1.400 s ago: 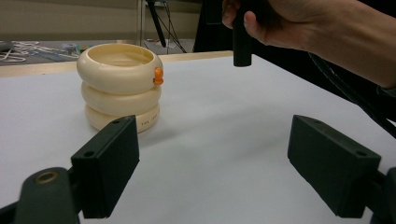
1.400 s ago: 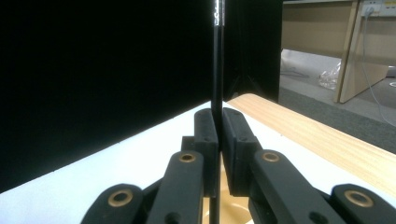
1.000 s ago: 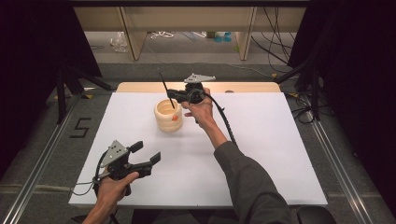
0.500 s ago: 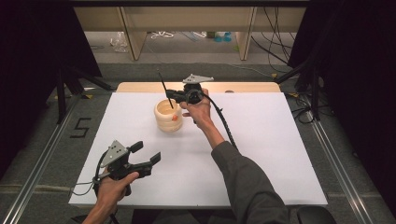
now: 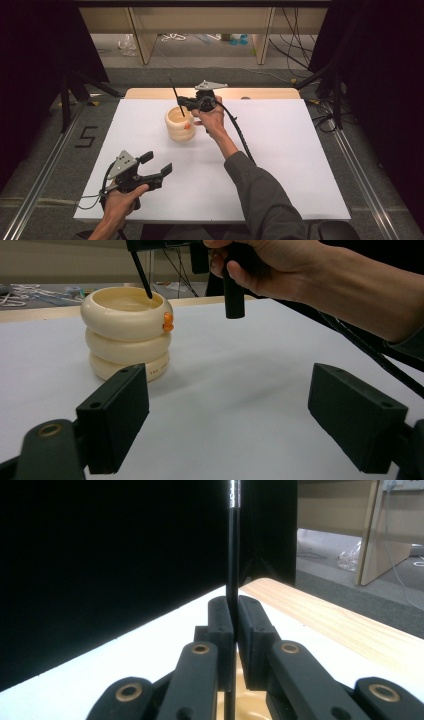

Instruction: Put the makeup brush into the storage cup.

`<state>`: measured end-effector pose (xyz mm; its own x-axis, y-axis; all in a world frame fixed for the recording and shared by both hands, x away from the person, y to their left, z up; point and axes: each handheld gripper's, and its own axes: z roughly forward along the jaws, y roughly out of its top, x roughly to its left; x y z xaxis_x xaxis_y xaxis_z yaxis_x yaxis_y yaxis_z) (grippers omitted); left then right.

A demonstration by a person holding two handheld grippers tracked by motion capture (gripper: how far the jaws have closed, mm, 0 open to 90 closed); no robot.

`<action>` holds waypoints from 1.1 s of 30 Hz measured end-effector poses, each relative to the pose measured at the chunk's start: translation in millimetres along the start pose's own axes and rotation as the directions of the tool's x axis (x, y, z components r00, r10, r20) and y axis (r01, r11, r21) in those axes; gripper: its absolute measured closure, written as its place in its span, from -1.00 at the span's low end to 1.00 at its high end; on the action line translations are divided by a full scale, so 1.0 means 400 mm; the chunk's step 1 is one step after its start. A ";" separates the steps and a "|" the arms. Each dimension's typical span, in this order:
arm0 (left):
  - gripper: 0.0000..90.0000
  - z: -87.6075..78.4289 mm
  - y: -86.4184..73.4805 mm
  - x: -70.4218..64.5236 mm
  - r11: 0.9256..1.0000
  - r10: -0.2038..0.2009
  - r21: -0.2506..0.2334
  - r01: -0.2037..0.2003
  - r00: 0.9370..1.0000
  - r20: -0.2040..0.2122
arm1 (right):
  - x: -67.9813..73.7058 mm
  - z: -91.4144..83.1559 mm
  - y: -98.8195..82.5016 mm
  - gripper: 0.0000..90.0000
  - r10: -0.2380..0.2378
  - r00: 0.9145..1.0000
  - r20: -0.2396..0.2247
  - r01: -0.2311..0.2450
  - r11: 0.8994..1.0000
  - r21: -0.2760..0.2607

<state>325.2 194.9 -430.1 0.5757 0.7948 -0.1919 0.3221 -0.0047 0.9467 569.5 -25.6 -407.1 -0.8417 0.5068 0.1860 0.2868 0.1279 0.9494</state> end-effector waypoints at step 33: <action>-0.65 -0.001 0.000 0.000 1.000 0.000 -0.003 0.000 1.000 0.001 | 0.007 0.035 -0.048 0.90 -0.005 1.000 0.010 0.005 0.997 0.077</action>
<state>324.8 195.1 -429.7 0.5766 0.7942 -0.1918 0.3199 -0.0035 0.9475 568.0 -14.5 -428.4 -0.8388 0.5145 0.1783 0.3170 0.1952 0.9281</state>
